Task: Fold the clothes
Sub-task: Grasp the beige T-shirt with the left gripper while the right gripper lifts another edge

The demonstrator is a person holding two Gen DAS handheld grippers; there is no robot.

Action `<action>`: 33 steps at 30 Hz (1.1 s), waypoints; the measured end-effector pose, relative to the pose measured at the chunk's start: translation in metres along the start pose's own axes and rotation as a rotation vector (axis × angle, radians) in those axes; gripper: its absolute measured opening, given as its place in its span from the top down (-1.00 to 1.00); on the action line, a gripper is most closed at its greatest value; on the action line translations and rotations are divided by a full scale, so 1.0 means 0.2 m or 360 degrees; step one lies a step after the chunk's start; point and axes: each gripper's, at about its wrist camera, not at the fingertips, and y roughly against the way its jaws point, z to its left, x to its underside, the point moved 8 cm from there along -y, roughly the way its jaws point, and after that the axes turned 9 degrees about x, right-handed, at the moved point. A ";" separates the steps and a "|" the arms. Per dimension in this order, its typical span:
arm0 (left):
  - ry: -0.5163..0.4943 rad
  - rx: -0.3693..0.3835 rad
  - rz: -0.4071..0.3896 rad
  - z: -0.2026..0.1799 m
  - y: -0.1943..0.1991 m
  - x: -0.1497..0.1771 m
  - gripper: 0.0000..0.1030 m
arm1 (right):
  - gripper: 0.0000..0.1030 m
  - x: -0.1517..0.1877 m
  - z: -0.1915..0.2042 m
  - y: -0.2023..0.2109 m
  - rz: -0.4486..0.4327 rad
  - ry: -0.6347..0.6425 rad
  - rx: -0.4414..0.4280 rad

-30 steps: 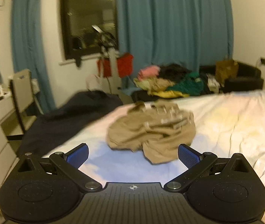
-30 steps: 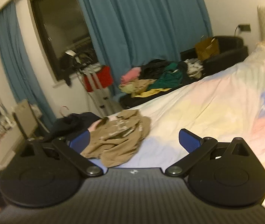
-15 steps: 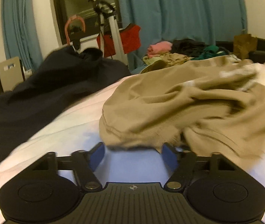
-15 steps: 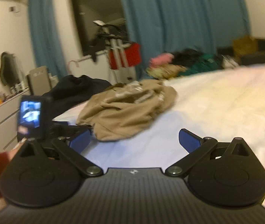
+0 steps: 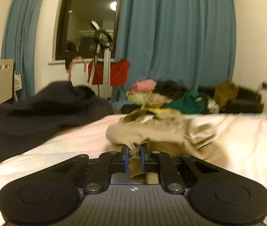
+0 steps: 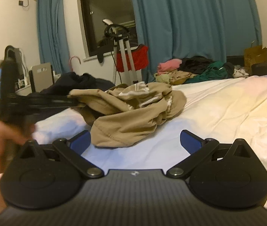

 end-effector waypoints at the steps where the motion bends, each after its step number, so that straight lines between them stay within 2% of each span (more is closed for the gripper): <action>1: 0.0012 0.0015 -0.0022 -0.03 0.08 -0.02 0.76 | -1.00 -0.01 0.00 0.02 -0.0016 0.0009 0.0009; 4: 0.0031 0.0065 -0.0140 -0.14 0.38 -0.09 0.77 | -1.00 -0.04 0.00 0.12 -0.0073 0.0069 0.0044; 9: 0.0042 0.0214 -0.0363 -0.36 0.84 -0.24 0.77 | -1.00 -0.07 0.03 0.31 -0.0128 0.0148 0.0074; 12: 0.0051 0.0263 -0.0442 -0.39 1.01 -0.27 0.77 | -1.00 -0.08 0.06 0.41 -0.0148 0.0179 0.0067; 15: 0.0062 0.0310 -0.0520 -0.41 1.19 -0.29 0.77 | -1.00 -0.08 0.12 0.49 -0.0156 0.0215 -0.0003; 19: 0.0182 0.0285 -0.0489 -0.30 1.16 -0.26 0.76 | -0.99 -0.01 0.23 0.47 -0.0080 0.0319 -0.0127; 22: 0.0278 0.0262 -0.0466 -0.20 1.12 -0.24 0.76 | -0.95 0.08 0.32 0.39 0.0000 0.0432 -0.0159; 23: 0.0304 0.0252 -0.0465 -0.17 1.10 -0.24 0.76 | -0.82 0.10 0.34 0.33 0.0032 0.0449 -0.0154; 24: 0.0330 0.0242 -0.0465 -0.14 1.08 -0.23 0.75 | -0.62 0.12 0.36 0.27 0.0066 0.0460 -0.0145; 26: 0.0378 0.0226 -0.0451 -0.09 1.03 -0.21 0.75 | -0.43 0.15 0.39 0.15 0.0132 0.0421 -0.0148; 28: 0.0424 0.0221 -0.0427 -0.04 0.96 -0.18 0.75 | -0.43 0.17 0.41 0.04 0.0176 0.0397 -0.0149; 31: 0.0484 0.0223 -0.0388 0.02 0.86 -0.12 0.74 | -0.43 0.23 0.43 -0.14 0.0179 0.0470 -0.0099; 32: 0.0486 0.0217 -0.0374 0.03 0.84 -0.10 0.74 | -0.25 0.25 0.43 -0.19 0.0190 0.0491 -0.0086; 33: 0.0486 0.0210 -0.0361 0.05 0.81 -0.08 0.74 | 0.10 0.27 0.41 -0.23 0.0204 0.0478 -0.0089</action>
